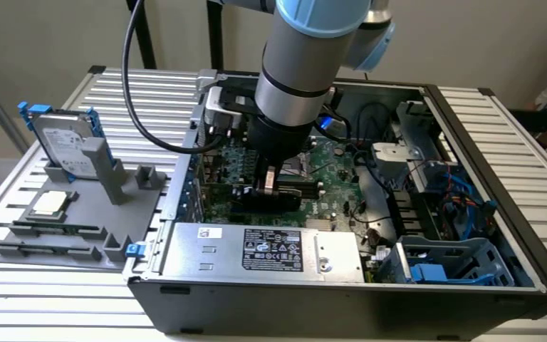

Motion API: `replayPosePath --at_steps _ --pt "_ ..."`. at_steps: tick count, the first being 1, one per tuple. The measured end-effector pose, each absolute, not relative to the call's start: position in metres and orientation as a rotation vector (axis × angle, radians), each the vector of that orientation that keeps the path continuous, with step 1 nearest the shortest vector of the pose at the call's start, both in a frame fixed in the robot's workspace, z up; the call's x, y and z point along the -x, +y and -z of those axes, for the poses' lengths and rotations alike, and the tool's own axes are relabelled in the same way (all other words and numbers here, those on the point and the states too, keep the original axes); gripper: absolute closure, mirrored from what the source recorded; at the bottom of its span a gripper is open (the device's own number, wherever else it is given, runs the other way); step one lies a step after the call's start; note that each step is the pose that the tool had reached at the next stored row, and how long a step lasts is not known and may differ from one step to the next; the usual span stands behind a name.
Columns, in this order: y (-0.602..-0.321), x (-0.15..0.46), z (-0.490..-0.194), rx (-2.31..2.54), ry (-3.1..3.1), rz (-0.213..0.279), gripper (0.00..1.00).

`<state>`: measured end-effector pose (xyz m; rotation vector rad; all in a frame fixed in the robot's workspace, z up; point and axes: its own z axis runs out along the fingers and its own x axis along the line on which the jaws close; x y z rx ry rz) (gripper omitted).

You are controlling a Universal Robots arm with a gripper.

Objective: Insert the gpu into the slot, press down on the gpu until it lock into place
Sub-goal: 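Insert the gpu into the slot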

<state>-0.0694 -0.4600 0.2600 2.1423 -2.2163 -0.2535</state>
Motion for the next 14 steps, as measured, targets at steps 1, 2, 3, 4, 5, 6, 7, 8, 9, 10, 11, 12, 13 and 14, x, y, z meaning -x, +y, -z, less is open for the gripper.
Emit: replayPosePath --at_steps 1,2,3,4,5,6,7,8,9,10,11,12,13,14 --pt "-0.4599 0.0693 -0.2600 -2.142 -2.216 0.253 0.74" --pt "-0.4599 0.0694 -0.2600 -2.143 -2.216 0.253 0.74" --pt "-0.4599 0.0693 -0.2600 -2.143 -2.216 0.253 0.74" --pt "-0.4599 0.0693 -0.2600 -2.143 -2.216 0.253 0.74" --pt "-0.4599 0.0694 -0.2600 -2.144 -2.216 0.252 0.74" --pt "-0.4599 0.0693 -0.2599 -2.144 -2.216 0.251 0.74" --pt "-0.4599 0.0694 -0.2597 -2.144 -2.217 0.251 0.74" --pt "-0.4599 0.0694 -0.2595 -2.145 -2.217 0.250 0.74" --pt "-0.4599 0.0694 -0.2591 -2.146 -2.217 0.249 0.74" --pt "-0.4600 0.0695 -0.2587 -2.146 -2.218 0.248 0.74" --pt "-0.4600 0.0695 -0.2583 -2.147 -2.218 0.247 0.74" --pt "-0.4600 0.0694 -0.2580 -2.147 -2.219 0.246 0.74" --pt "-0.4600 0.0694 -0.2578 -2.148 -2.219 0.245 0.74" --pt "-0.4600 0.0694 -0.2577 -2.148 -2.219 0.245 0.74"
